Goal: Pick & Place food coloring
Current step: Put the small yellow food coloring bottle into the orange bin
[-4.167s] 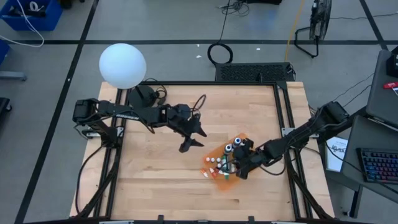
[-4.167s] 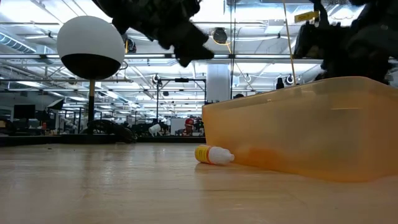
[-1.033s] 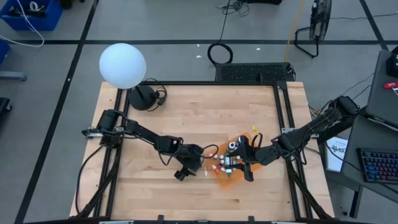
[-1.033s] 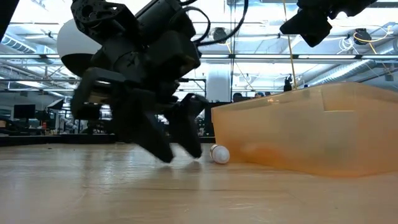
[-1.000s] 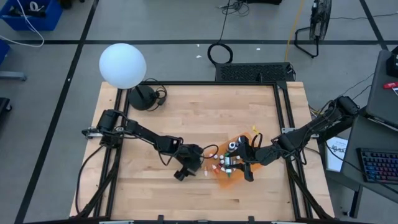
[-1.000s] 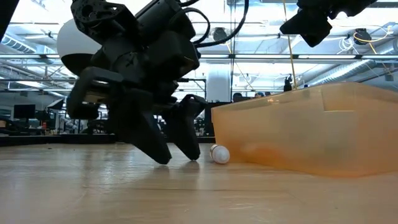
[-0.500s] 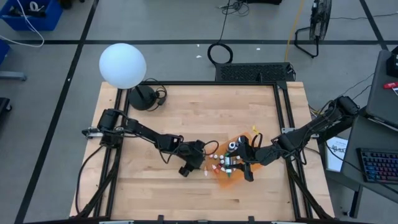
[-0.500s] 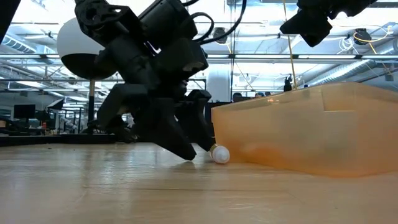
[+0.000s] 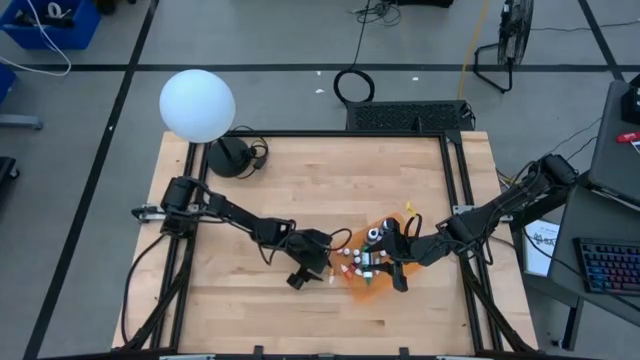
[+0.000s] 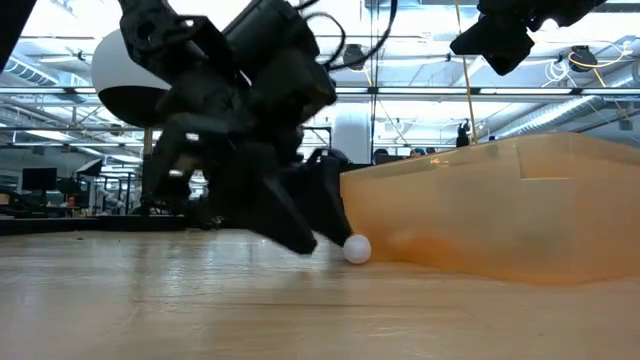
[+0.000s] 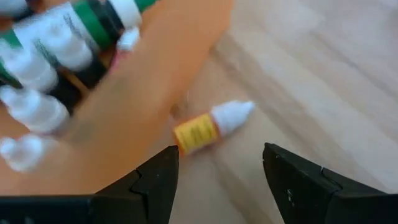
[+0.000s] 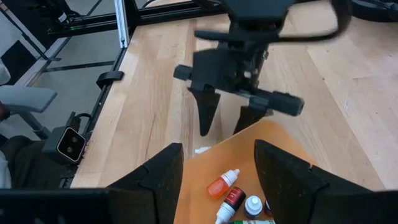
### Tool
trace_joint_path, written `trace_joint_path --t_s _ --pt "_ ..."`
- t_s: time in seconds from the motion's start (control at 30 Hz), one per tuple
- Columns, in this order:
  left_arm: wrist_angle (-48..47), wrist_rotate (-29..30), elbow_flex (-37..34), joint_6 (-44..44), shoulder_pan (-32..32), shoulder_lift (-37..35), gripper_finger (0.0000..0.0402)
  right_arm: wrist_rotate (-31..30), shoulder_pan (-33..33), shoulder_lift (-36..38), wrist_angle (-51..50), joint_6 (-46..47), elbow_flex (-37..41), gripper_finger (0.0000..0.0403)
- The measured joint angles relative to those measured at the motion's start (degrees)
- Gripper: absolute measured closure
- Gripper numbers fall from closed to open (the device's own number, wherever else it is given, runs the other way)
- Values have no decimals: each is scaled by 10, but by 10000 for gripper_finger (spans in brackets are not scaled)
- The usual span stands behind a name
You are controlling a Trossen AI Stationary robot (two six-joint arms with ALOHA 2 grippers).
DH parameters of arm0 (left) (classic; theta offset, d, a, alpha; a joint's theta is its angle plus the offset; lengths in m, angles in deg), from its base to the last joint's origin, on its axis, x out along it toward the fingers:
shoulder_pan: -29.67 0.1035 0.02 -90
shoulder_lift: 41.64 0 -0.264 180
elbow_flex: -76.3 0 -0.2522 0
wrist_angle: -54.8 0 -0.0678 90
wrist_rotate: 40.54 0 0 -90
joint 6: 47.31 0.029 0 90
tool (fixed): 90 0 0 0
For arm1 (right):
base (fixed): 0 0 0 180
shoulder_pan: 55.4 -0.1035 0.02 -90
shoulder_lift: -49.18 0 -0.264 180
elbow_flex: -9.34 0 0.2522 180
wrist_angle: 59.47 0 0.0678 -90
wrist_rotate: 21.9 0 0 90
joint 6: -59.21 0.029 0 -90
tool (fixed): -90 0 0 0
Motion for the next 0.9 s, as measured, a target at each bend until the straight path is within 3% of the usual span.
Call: trace_joint_path --t_s 0.5,0.9 --pt "49 -54 1 -18 1 37 167 0 0 0 4 0 0 218" --pt "-21 -81 1 -69 1 21 167 2 0 0 3 0 0 220"
